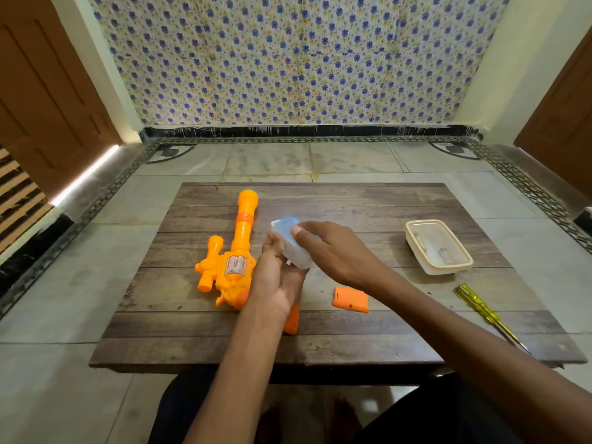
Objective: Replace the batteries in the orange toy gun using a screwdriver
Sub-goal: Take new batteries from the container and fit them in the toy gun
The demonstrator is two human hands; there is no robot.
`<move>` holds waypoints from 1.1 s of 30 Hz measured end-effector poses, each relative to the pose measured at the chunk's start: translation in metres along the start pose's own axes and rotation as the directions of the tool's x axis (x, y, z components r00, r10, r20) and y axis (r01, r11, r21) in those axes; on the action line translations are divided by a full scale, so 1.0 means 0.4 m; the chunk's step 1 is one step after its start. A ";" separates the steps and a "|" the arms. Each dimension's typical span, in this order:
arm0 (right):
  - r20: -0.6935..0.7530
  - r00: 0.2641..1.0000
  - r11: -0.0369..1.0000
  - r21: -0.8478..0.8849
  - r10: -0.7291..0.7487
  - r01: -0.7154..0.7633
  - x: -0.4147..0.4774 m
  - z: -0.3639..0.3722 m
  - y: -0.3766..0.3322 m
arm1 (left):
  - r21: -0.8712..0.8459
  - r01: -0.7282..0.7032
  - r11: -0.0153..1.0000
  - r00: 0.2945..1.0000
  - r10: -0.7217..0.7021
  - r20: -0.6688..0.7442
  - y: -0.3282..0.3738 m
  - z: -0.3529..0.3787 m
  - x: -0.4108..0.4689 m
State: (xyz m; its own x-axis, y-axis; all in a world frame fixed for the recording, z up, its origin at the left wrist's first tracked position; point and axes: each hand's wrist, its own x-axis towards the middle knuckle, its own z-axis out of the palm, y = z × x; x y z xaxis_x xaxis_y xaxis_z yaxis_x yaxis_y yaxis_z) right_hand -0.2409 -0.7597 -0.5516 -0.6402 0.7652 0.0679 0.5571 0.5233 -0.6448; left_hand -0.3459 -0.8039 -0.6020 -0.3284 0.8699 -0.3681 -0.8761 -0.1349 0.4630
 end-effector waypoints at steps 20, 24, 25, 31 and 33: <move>0.029 0.995 0.991 0.087 0.099 -0.101 0.015 -0.119 0.083 | 0.191 0.015 0.981 0.993 -0.036 0.109 -0.017 0.028 -0.027; 0.032 0.999 1.000 -0.025 0.015 -0.014 0.012 -0.130 0.088 | 0.412 0.007 0.911 0.996 -0.041 0.074 0.003 0.033 -0.029; -0.001 1.000 1.000 0.002 0.014 -0.014 0.008 -0.126 0.089 | 0.428 -0.022 0.904 0.998 -0.004 0.060 0.001 0.033 -0.024; -0.057 0.865 0.702 0.613 0.499 -0.364 -0.021 -0.085 0.076 | 0.345 -0.123 0.931 0.992 0.116 0.041 -0.028 0.064 -0.030; -0.105 0.799 0.649 0.649 0.592 -0.396 -0.018 -0.078 0.066 | 0.350 -0.116 0.929 0.993 0.099 0.066 -0.041 0.071 -0.041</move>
State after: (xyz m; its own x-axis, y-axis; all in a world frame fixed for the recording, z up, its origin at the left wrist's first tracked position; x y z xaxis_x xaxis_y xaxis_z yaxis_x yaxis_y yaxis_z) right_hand -0.2051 -0.7396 -0.5451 -0.1263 0.9605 -0.2479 0.2720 -0.2068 -0.9398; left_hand -0.3161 -0.8026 -0.5806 -0.3897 0.8816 -0.2663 -0.6524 -0.0602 0.7555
